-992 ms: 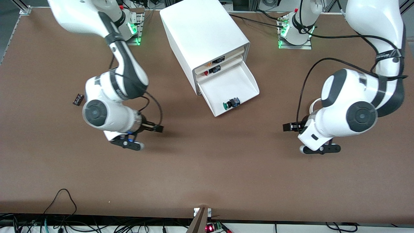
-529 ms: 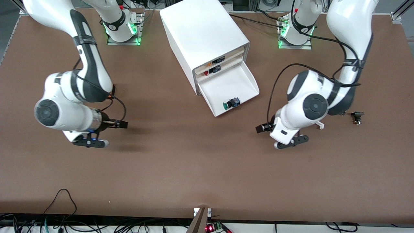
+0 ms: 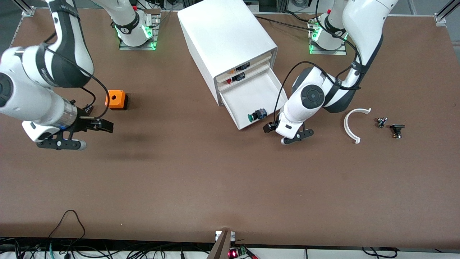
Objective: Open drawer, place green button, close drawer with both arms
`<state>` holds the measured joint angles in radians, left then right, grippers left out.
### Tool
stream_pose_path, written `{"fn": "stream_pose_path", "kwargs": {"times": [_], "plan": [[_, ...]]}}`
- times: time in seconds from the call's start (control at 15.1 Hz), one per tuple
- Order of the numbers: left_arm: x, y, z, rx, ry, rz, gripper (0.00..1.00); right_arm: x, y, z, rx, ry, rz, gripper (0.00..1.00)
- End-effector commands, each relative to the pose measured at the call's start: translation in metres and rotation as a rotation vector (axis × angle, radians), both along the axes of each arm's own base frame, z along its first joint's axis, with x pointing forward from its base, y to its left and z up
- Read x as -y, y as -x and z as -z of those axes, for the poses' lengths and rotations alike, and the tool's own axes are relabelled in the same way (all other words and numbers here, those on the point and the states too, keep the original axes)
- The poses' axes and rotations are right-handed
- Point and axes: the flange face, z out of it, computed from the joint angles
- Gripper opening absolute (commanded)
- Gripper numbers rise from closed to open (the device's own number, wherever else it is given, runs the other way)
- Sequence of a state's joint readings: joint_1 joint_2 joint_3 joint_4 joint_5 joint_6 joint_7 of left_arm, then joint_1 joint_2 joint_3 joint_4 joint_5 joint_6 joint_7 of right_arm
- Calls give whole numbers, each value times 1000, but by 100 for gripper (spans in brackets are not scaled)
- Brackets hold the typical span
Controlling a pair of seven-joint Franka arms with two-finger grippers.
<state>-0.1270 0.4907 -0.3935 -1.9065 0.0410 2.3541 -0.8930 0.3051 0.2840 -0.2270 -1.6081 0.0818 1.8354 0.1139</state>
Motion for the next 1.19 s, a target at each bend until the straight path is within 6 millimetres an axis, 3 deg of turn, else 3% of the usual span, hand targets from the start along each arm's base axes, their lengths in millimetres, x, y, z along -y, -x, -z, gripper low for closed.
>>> {"fn": "stream_pose_path", "kwargs": {"times": [0.0,0.13,0.26,0.4,0.79,0.93,1.06,1.12], "plan": [[0,20,0,10,-34,11,100,9,15,-35,33,-5,9,100],[7,27,5,-3,-40,-6,100,15,15,-62,46,-8,13,100],[21,38,6,-11,-43,-5,100,13,15,-102,48,-2,6,100],[20,43,12,-23,-49,-7,100,10,17,-129,54,20,-5,100],[33,72,20,-62,-54,28,100,11,17,-136,76,24,4,100],[37,78,21,-68,-56,40,100,29,16,-136,69,10,30,100],[46,89,22,-80,-52,57,100,30,17,-140,76,-17,12,100],[47,91,23,-83,-52,56,100,20,19,-141,74,0,10,100]]}}
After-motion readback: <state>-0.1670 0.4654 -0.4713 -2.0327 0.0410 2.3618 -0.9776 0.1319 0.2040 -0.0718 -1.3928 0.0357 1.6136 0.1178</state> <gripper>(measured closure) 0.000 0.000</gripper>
